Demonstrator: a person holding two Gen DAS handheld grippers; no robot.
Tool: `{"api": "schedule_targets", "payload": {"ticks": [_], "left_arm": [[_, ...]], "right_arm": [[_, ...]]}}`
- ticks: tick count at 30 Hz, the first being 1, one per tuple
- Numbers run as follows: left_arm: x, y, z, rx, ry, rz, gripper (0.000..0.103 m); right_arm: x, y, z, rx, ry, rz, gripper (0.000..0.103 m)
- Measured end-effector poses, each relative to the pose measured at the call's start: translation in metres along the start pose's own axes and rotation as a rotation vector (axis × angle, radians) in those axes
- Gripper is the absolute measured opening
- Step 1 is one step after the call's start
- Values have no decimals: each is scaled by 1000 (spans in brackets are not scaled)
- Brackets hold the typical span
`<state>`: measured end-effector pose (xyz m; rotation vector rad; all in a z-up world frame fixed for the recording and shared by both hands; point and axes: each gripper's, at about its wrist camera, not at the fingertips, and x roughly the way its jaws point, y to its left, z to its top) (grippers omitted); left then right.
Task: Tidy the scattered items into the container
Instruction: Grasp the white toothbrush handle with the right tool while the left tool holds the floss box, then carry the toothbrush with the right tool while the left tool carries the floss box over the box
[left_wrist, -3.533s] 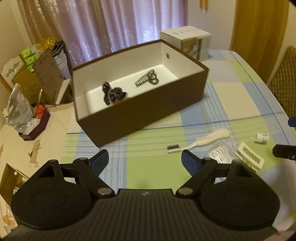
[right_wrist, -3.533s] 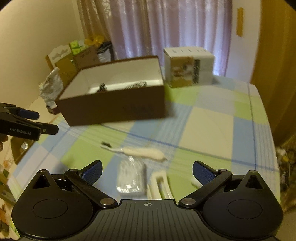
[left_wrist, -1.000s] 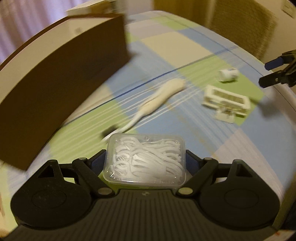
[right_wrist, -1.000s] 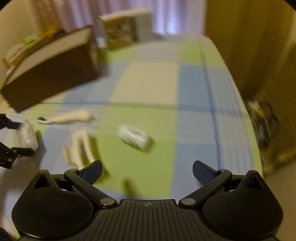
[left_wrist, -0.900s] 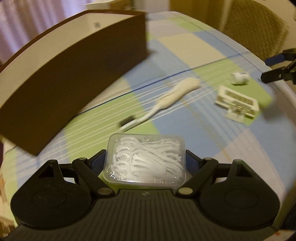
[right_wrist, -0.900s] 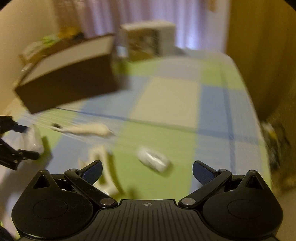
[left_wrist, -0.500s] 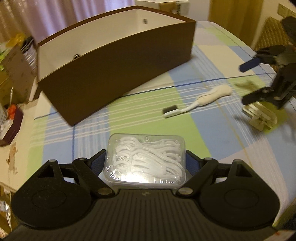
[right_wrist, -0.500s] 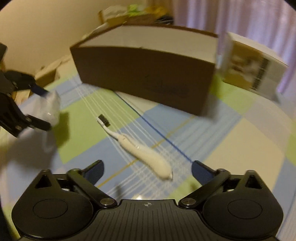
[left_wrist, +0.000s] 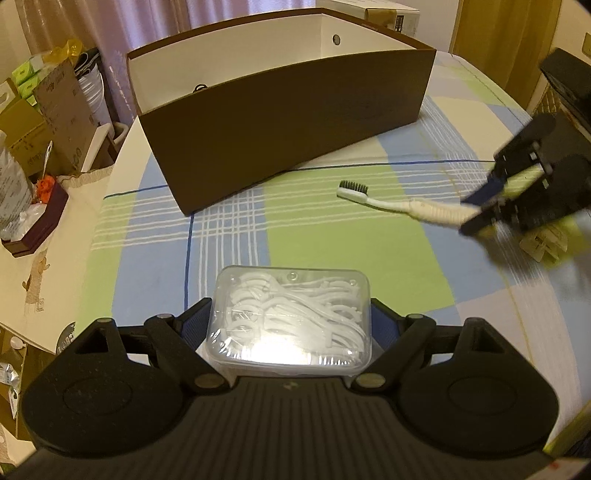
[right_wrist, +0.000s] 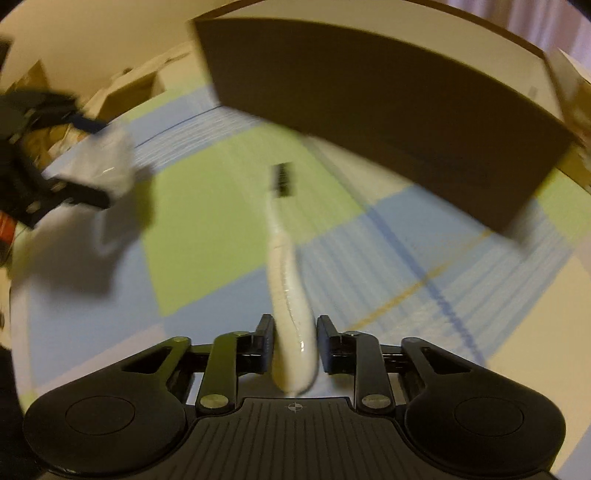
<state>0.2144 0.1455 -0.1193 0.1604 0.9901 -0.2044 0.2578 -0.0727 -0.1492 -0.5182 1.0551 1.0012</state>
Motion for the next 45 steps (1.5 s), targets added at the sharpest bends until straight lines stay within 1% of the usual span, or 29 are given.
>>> {"api": "schedule_targets", "payload": {"ticks": [3, 6, 8, 10, 12, 14, 16, 17, 18, 21, 24, 27, 35, 45], "left_arm": [[1, -1, -2, -4, 1, -8, 84], [2, -1, -4, -8, 3, -16, 84], [2, -1, -6, -9, 5, -18, 84], [4, 0, -7, -12, 8, -19, 84], [4, 1, -8, -15, 8, -19, 84], [4, 3, -9, -17, 9, -19, 84], [4, 4, -10, -18, 10, -18, 84], [4, 4, -11, -18, 10, -18, 84], [3, 5, -12, -19, 9, -19, 84], [2, 6, -12, -22, 9, -21, 84], [0, 6, -11, -18, 4, -22, 84], [-2, 5, -10, -12, -7, -27, 84], [-8, -3, -1, 13, -19, -43, 84], [-23, -9, 18, 39, -49, -56, 84]], "right_arm": [[1, 29, -7, 14, -8, -11, 22], [2, 49, -14, 18, -35, -75, 25], [3, 54, -15, 35, -64, -90, 30], [7, 54, -12, 55, -83, -110, 32], [12, 52, -7, 67, -95, -127, 32], [17, 49, 0, 86, -103, -126, 32], [18, 50, 5, 96, -104, -127, 30], [18, 52, 7, 92, -104, -127, 20], [19, 54, 8, 87, -105, -123, 18], [18, 61, 7, 86, -107, -134, 18], [16, 61, 4, 120, -105, -129, 18], [7, 61, -1, 167, -123, -114, 18], [-32, 52, -13, 328, -213, -79, 18], [-67, 43, -12, 414, -286, -91, 18]]}}
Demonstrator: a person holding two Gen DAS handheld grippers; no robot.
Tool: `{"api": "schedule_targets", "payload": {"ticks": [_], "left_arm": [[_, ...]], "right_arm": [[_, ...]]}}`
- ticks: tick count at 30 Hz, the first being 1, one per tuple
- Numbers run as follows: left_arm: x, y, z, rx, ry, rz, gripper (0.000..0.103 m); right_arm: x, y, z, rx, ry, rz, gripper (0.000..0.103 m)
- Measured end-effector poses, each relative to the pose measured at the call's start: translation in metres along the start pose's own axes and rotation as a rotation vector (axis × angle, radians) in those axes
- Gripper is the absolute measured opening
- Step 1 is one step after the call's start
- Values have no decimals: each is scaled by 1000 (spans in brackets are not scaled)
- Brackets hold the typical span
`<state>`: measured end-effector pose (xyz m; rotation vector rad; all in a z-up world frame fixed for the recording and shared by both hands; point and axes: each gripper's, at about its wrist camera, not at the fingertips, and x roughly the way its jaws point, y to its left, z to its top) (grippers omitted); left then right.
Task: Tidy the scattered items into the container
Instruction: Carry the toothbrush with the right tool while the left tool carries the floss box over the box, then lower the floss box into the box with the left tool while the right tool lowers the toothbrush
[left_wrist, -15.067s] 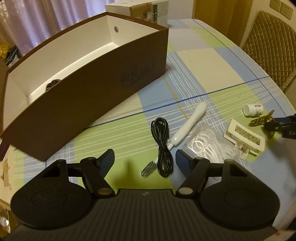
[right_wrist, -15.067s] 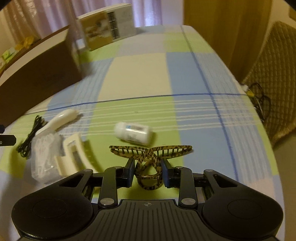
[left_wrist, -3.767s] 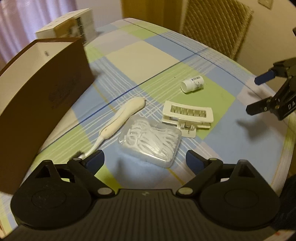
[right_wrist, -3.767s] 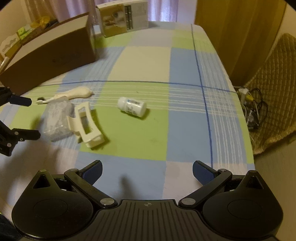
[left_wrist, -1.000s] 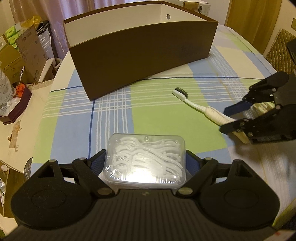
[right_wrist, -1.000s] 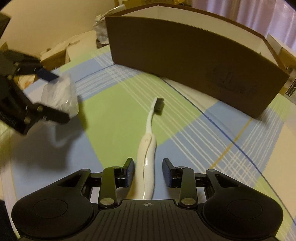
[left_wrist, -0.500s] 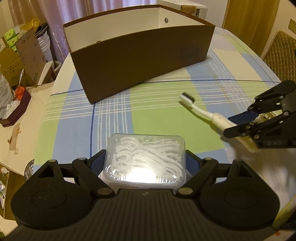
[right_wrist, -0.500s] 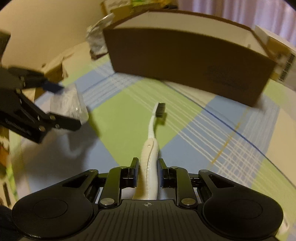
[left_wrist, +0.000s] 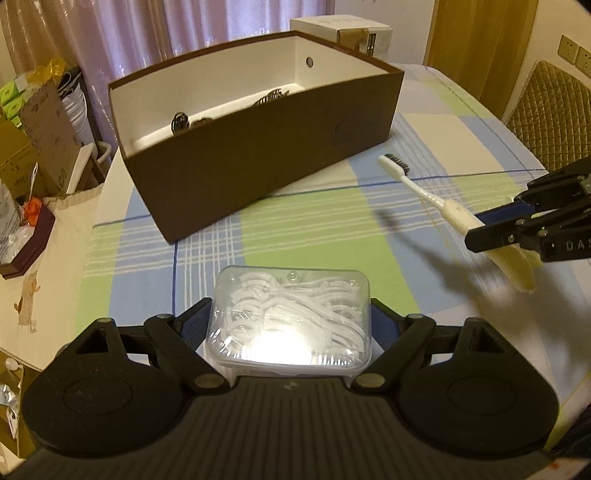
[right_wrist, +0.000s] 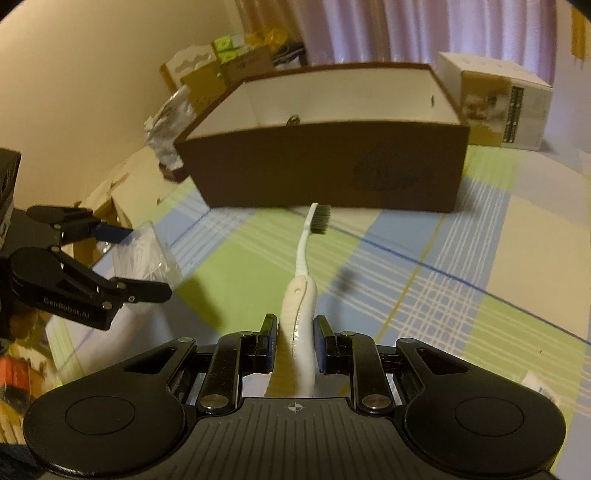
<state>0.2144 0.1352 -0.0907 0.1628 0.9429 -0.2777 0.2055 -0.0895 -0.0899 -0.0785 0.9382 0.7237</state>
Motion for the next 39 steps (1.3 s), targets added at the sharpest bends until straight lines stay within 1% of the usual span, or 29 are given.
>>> {"api": "schedule_targets", "payload": {"ticks": [5, 13, 19, 24, 27, 30, 34, 39], "left_arm": [[-7, 6, 18, -6, -27, -14, 84], [-17, 25, 58, 33, -95, -12, 84], [-13, 47, 98, 77, -141, 6, 84], [0, 68, 136, 138, -161, 41, 84], [12, 81, 157, 167, -159, 45, 84], [29, 94, 174, 185, -136, 48, 85], [54, 107, 187, 196, -100, 45, 85], [84, 115, 189, 225, -50, 38, 85]], "right_arm": [[-9, -5, 18, 27, -37, 19, 18], [-12, -15, 63, 55, -94, 43, 18], [-7, -19, 111, 60, -147, 70, 18], [5, -23, 159, 55, -188, 75, 18], [18, -25, 186, 69, -197, 87, 18], [36, -26, 205, 79, -189, 87, 18], [63, -30, 219, 109, -163, 83, 18], [94, -36, 226, 138, -122, 62, 18]]}}
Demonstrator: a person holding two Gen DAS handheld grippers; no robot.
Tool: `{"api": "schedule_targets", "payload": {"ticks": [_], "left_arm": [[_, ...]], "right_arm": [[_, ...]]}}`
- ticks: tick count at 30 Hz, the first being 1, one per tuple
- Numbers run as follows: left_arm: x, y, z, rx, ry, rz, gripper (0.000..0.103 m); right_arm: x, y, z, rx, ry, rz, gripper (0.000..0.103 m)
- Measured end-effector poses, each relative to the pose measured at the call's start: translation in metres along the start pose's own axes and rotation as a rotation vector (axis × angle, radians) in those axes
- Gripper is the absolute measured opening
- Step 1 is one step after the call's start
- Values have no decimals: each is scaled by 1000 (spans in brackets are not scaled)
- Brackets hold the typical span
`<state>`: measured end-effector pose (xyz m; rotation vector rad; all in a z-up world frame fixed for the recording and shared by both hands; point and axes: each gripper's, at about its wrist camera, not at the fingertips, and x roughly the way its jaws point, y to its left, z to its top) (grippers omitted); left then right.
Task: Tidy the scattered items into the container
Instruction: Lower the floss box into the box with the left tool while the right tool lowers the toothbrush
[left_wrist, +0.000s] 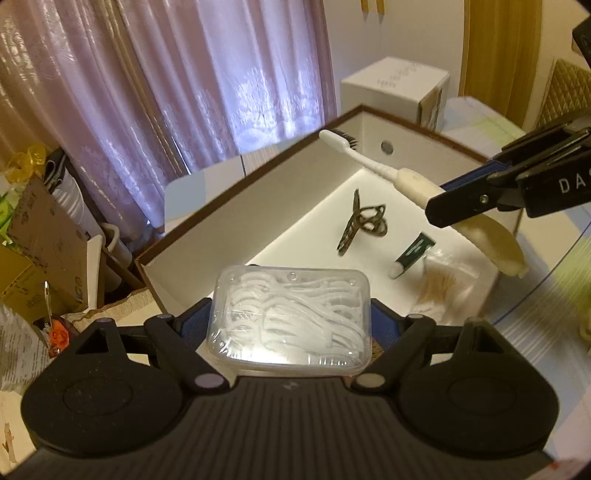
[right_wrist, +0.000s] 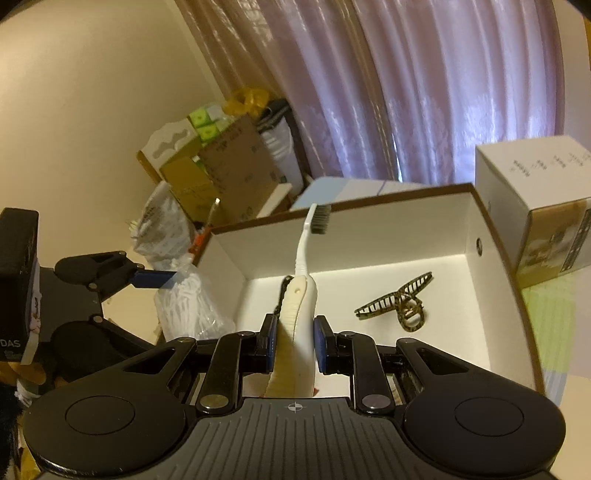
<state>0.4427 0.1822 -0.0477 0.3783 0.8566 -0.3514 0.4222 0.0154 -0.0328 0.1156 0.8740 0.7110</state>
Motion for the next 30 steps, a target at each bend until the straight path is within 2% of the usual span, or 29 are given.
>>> {"api": "schedule_targets", "payload": {"ticks": [15, 24, 30], "left_arm": [[51, 0, -10, 209, 106, -49, 85], [79, -2, -17, 281, 202, -63, 85], [86, -4, -16, 317, 234, -76, 85]], "right_arm": [[60, -12, -9, -53, 139, -45, 18], [81, -12, -10, -84, 193, -68, 18], [88, -11, -11, -89, 211, -78, 18]]}}
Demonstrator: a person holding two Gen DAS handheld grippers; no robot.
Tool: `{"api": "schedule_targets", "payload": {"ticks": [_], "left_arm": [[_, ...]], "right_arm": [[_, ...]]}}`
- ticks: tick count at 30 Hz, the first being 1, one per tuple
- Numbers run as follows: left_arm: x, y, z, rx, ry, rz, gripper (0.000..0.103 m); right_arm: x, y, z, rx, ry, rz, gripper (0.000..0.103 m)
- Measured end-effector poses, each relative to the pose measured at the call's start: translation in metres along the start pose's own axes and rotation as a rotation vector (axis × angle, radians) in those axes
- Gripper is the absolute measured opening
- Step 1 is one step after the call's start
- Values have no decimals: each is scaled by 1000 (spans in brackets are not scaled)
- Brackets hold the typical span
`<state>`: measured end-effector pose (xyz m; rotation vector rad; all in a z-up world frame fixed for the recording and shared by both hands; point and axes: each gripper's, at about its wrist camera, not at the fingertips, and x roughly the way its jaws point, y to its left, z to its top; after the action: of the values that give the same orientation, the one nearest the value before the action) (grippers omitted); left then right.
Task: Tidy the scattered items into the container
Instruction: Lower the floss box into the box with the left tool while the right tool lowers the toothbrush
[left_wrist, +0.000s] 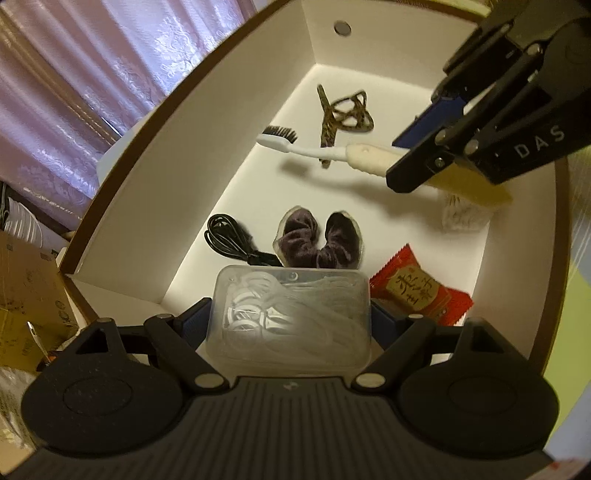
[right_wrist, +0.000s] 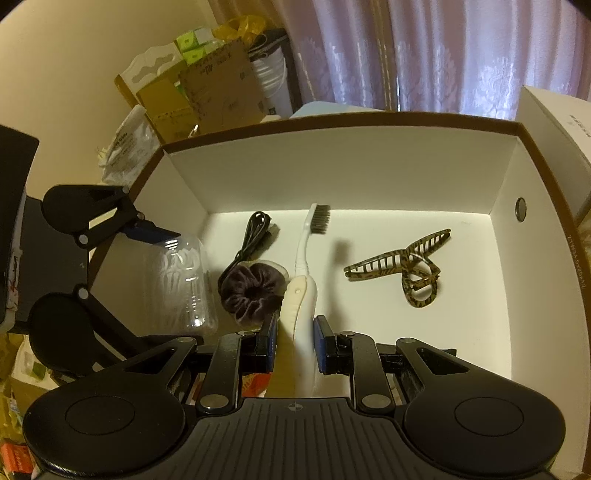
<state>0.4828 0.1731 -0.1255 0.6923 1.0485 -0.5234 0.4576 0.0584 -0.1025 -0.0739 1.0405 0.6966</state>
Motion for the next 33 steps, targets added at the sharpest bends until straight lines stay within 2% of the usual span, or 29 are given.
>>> {"api": "schedule_targets", "payload": {"ticks": [8, 12, 20, 21, 23, 24, 28, 30, 32, 33], "left_arm": [[2, -7, 3, 61, 14, 20, 85], [-1, -7, 3, 62, 2, 27, 93], [-9, -6, -2, 46, -6, 32, 93], [-11, -6, -3, 40, -8, 31, 93], [-14, -6, -4, 32, -14, 29, 93], [-16, -6, -5, 28, -18, 29, 93], [-27, -6, -9, 3, -37, 37, 93], [-34, -5, -10, -25, -53, 37, 93], [-41, -4, -11, -66, -72, 41, 93], [-45, -3, -12, -90, -80, 39, 93]], "right_arm": [[4, 0, -1, 4, 16, -6, 18], [6, 0, -2, 7, 21, -6, 18], [11, 2, -5, 4, 47, 13, 20], [10, 3, -5, -3, 48, 15, 24], [7, 5, -6, -18, 33, -6, 63], [4, 6, -7, -24, 14, -11, 68], [-11, 3, -10, -5, -14, 3, 70], [-21, 4, -13, -18, -30, -11, 76], [-31, 6, -18, -36, -42, -42, 91], [-37, 7, -21, -46, -52, -55, 92]]}}
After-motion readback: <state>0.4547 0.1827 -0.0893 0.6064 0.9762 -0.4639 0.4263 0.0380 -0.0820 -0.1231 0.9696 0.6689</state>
